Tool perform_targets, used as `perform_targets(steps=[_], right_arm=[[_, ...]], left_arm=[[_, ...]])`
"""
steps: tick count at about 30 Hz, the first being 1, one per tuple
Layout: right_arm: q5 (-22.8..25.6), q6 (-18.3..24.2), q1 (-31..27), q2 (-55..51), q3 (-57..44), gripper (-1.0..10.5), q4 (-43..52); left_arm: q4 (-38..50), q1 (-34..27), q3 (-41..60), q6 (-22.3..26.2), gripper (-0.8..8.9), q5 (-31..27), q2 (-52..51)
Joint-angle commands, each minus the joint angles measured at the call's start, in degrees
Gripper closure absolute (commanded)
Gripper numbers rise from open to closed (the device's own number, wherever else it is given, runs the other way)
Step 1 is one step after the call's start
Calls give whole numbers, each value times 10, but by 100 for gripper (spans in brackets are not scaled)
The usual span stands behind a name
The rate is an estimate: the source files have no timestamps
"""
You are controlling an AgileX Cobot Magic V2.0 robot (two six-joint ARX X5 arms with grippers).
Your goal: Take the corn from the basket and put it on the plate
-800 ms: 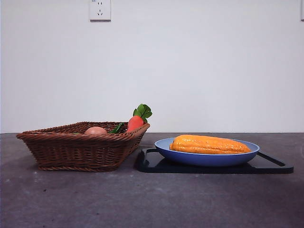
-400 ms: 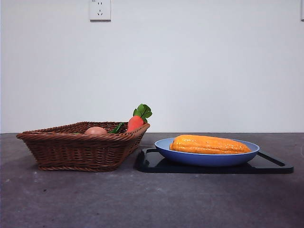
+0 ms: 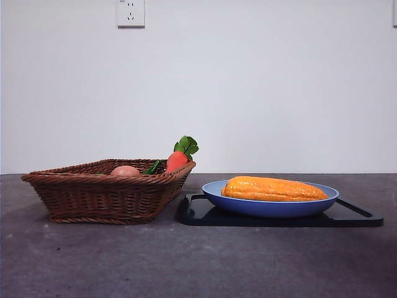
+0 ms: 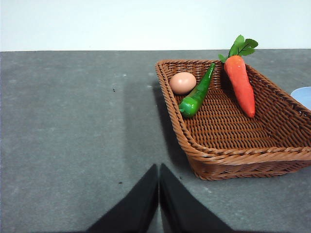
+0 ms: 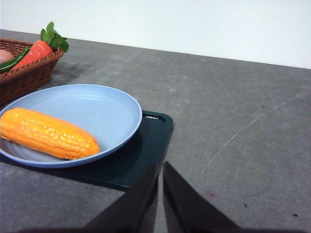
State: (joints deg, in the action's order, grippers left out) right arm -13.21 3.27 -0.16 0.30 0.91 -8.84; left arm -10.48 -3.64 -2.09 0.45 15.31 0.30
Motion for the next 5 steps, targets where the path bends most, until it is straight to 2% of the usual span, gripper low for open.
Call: perform_targets(steps=[1, 5], right_arm=[[2, 2, -1, -1, -4, 944, -2], [2, 2, -1, -1, -4, 944, -2]], left_arm=[[-15, -2, 11, -3, 810, 2, -1], [-15, -2, 11, -3, 810, 2, -1]])
